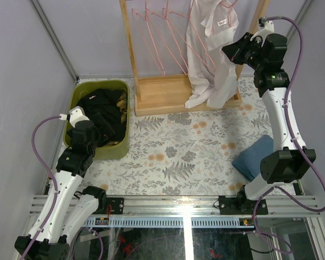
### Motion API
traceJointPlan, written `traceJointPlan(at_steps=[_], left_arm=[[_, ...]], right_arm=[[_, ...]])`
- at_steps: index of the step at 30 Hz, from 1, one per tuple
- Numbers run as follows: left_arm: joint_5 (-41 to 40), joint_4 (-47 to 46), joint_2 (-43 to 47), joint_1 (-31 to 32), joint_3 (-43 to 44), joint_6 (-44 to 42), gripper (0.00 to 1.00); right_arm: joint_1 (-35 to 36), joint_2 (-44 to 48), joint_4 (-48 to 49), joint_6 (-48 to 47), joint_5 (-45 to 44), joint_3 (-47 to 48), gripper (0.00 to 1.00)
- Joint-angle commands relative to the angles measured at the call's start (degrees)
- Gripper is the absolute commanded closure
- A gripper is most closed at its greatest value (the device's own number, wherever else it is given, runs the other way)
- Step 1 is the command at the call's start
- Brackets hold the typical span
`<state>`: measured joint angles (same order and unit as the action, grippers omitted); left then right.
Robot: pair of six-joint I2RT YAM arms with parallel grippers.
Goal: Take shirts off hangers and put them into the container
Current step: Pick up the hanger from the clothesline.
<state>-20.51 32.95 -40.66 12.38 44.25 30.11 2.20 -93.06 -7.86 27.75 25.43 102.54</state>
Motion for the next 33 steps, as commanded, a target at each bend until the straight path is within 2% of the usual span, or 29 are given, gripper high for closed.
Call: traceJointPlan(at_steps=[1,8,13,16,19,21,26,28,31,33], left_arm=[[0.4,-3.0,0.0,0.2,-0.4,-0.4,0.0],[0.2,-2.9,0.0,0.2,-0.4,-0.4,0.0],[0.0,-2.8,0.1,0.2,-0.4,-0.4,0.0],[-0.4,-2.7,0.3,0.2,-0.4,-0.3,0.0],[-0.3,-2.9,0.5,0.2,-0.5,-0.2,0.0],[-0.1,-3.0,0.3,0.2,-0.5,-0.3,0.0],[-0.3,-2.8,0.4,0.2,-0.3,-0.2,0.0],[-0.4,-2.9,0.7,0.2,-0.5,-0.1,0.0],[0.0,-3.3,0.7,0.2,-0.6,-0.2,0.0],[0.5,-3.5,0.4,0.2,-0.6,-0.4,0.0]], right_arm=[[-0.1,5.8,4.4,-1.2,-2.7,0.6,1.0],[0.0,9.5,0.6,-4.5,-9.1,-1.2,1.0],[0.0,11.8,-10.2,-8.6,-13.6,-2.1,1.0],[0.0,17.1,-12.4,-9.4,-18.0,-10.9,1.0],[0.0,23.3,-11.8,-9.7,-17.2,-19.6,1.0],[0.0,26.7,-13.4,-10.6,-15.9,-21.7,1.0],[0.0,32.7,-24.7,-12.4,-15.5,-20.8,1.0],[0.0,34.6,-29.3,-12.2,-18.8,-21.2,1.0],[0.0,35.0,-37.8,-15.8,-23.1,-19.0,1.0],[0.0,33.2,-45.7,-19.7,-21.5,-14.5,1.0]])
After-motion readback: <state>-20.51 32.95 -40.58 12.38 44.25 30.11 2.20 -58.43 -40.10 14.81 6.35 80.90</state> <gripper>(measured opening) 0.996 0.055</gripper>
